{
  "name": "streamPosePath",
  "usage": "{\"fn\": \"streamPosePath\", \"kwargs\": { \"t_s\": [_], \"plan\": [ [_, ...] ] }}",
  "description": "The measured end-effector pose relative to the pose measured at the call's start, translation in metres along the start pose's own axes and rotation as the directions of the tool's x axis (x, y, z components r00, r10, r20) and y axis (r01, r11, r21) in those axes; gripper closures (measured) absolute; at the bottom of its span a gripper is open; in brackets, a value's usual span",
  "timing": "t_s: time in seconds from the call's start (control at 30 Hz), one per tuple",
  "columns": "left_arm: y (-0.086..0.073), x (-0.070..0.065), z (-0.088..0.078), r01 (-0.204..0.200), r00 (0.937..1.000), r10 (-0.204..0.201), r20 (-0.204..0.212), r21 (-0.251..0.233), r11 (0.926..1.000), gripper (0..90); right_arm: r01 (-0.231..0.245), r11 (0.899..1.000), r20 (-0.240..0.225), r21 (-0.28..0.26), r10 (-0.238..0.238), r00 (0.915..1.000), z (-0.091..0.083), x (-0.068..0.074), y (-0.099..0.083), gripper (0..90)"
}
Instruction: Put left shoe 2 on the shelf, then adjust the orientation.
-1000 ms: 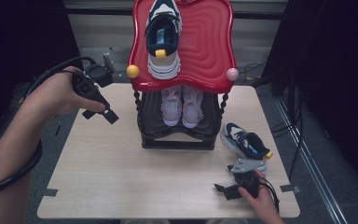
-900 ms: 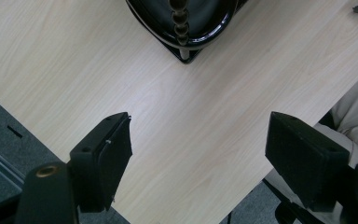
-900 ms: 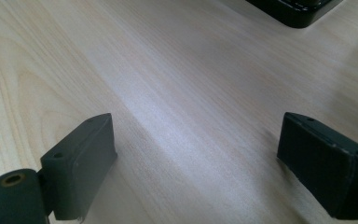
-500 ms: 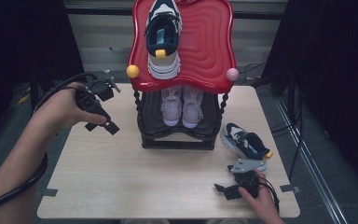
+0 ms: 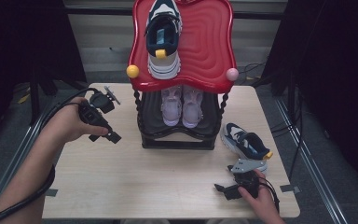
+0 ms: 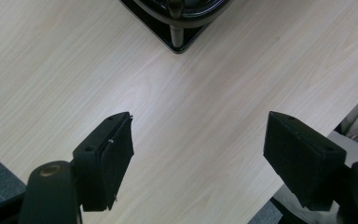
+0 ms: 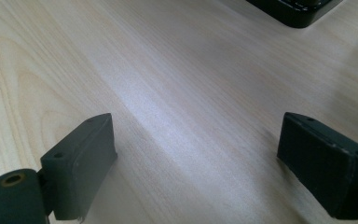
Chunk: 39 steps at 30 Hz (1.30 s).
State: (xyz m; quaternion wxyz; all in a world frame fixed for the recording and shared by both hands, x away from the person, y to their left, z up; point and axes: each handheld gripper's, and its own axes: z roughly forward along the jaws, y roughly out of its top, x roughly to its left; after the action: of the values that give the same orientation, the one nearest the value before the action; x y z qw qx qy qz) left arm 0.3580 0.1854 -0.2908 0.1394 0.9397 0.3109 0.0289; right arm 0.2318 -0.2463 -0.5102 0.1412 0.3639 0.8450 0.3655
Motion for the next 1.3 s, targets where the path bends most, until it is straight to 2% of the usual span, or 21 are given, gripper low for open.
{"fn": "streamPosePath", "kwargs": {
  "t_s": [0.17, 0.37, 0.47, 0.7, 0.87, 1.3],
  "plan": [
    [-0.004, 0.003, 0.014, 0.003, 1.0000, -0.003, -0.002, -0.025, 0.9997, 23.5, 0.000, 1.000, 0.000, 0.000, 0.000, 1.0000, 0.000, 0.000, 0.000, 10.4],
    [-0.009, 0.003, 0.032, 0.008, 0.9999, -0.007, 0.014, -0.049, 0.9988, 23.6, 0.000, 1.000, 0.000, 0.000, 0.000, 1.0000, 0.000, 0.000, 0.000, 10.3],
    [-0.013, 0.003, 0.042, 0.011, 0.9991, -0.008, 0.042, -0.068, 0.9976, 23.5, 0.000, 1.000, 0.000, 0.000, 0.000, 1.0000, 0.000, 0.000, 0.000, 10.4],
    [-0.018, 0.001, 0.060, 0.018, 0.9985, -0.014, 0.053, -0.086, 0.9961, 23.4, 0.001, 1.000, 0.000, 0.003, -0.001, 1.0000, 0.000, 0.000, 0.000, 10.4],
    [-0.021, 0.000, 0.073, 0.020, 0.9988, -0.016, 0.047, -0.105, 0.9942, 23.2, 0.001, 1.000, 0.000, 0.003, -0.001, 1.0000, 0.000, 0.000, 0.000, 10.4],
    [-0.028, -0.004, 0.113, 0.032, 0.9964, -0.020, 0.082, -0.141, 0.9894, 23.2, 0.001, 1.000, 0.000, 0.003, -0.001, 1.0000, 0.000, 0.000, 0.000, 10.4]
  ]
}}
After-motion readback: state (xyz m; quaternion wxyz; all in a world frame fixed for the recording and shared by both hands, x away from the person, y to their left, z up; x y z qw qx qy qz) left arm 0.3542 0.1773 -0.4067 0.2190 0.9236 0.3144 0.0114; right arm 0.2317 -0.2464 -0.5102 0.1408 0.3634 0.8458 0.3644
